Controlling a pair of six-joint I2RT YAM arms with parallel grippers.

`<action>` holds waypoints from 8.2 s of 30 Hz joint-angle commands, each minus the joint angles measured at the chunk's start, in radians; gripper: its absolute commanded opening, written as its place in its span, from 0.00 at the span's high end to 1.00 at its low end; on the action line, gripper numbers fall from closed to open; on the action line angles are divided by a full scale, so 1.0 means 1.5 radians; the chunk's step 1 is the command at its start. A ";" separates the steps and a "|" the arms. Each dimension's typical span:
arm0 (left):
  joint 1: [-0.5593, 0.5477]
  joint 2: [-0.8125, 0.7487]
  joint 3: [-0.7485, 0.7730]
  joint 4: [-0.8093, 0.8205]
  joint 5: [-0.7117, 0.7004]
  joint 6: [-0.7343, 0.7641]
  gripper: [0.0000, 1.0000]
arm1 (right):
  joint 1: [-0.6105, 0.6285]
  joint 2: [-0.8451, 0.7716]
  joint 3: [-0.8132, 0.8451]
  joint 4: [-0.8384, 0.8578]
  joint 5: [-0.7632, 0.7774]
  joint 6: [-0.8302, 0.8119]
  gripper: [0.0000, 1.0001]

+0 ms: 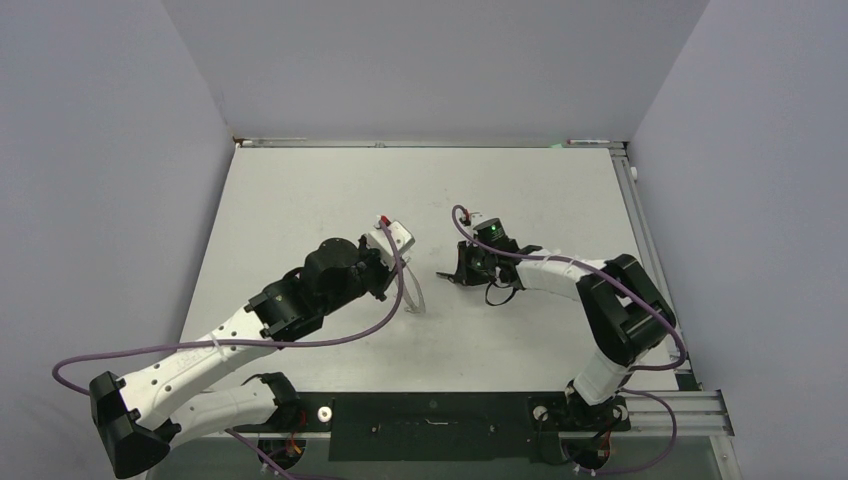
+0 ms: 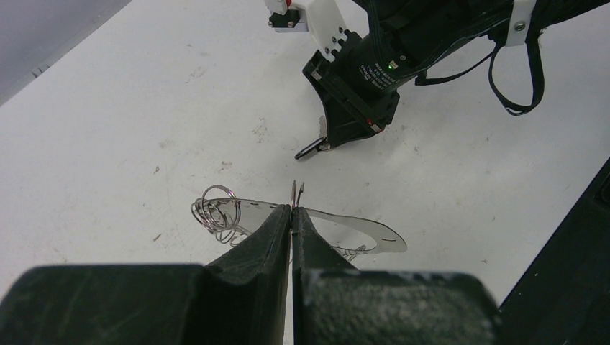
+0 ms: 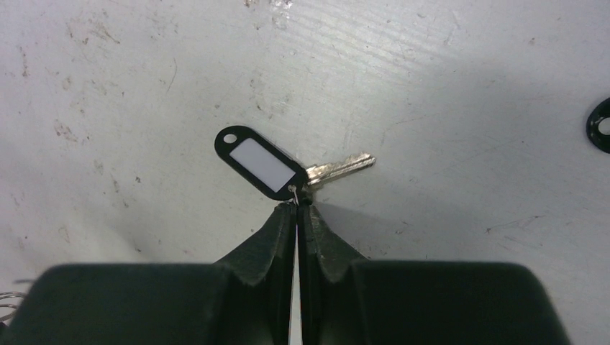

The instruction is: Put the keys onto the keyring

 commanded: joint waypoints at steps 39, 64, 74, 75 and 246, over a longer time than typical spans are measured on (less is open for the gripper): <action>-0.004 -0.021 -0.016 0.087 0.102 0.011 1.00 | 0.116 -0.411 0.100 -0.197 -0.107 -0.204 0.95; -0.003 0.022 0.006 0.089 0.142 -0.048 1.00 | 0.204 -0.425 0.120 -0.158 -0.097 -0.246 0.95; -0.003 0.016 0.005 0.092 0.151 -0.053 1.00 | 0.207 -0.421 0.104 -0.128 -0.081 -0.245 0.95; -0.003 0.016 0.005 0.093 0.152 -0.053 1.00 | 0.207 -0.420 0.102 -0.127 -0.081 -0.244 0.95; 0.030 -0.138 -0.065 0.218 0.305 -0.064 1.00 | 0.192 -0.445 0.058 0.103 -0.302 -0.250 0.95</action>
